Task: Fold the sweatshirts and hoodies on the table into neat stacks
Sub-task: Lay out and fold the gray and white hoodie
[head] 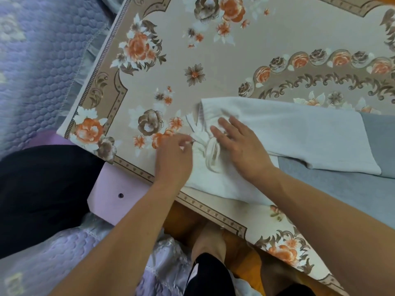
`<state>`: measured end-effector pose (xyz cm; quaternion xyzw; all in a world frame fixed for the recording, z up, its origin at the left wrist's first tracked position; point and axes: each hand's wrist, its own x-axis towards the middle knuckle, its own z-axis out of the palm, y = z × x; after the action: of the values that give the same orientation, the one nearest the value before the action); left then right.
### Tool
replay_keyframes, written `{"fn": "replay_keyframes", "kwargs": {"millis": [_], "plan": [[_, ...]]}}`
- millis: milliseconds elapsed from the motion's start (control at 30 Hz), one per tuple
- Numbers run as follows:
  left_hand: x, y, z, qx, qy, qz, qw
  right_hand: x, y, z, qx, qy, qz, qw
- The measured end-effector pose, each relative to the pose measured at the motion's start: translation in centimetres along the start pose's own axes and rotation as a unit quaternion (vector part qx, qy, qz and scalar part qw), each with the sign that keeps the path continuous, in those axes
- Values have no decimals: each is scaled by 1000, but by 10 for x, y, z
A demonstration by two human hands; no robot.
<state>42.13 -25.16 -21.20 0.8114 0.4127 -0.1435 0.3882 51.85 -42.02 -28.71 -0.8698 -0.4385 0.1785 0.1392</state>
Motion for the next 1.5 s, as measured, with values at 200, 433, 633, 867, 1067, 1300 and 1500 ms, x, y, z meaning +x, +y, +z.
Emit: {"fn": "replay_keyframes", "kwargs": {"millis": [200,433,633,867,1067,1300,1500], "plan": [[37,-32,-1,162,-56,18,985,-5,-4,-17,43,18,6,999],[40,-5,-5,146,66,80,984,3,-8,-41,135,40,127,982],[21,23,18,10,-46,119,992,4,-8,-45,207,72,201,955],[17,10,28,-53,-44,84,994,5,-7,-44,190,140,161,958],[49,17,28,-49,-61,133,988,3,-9,-35,163,100,113,975],[48,5,19,-4,-12,93,996,-15,-30,-10,7,-19,45,999],[37,12,30,-130,-85,-108,982,-17,-32,9,-28,-114,68,991]]}}
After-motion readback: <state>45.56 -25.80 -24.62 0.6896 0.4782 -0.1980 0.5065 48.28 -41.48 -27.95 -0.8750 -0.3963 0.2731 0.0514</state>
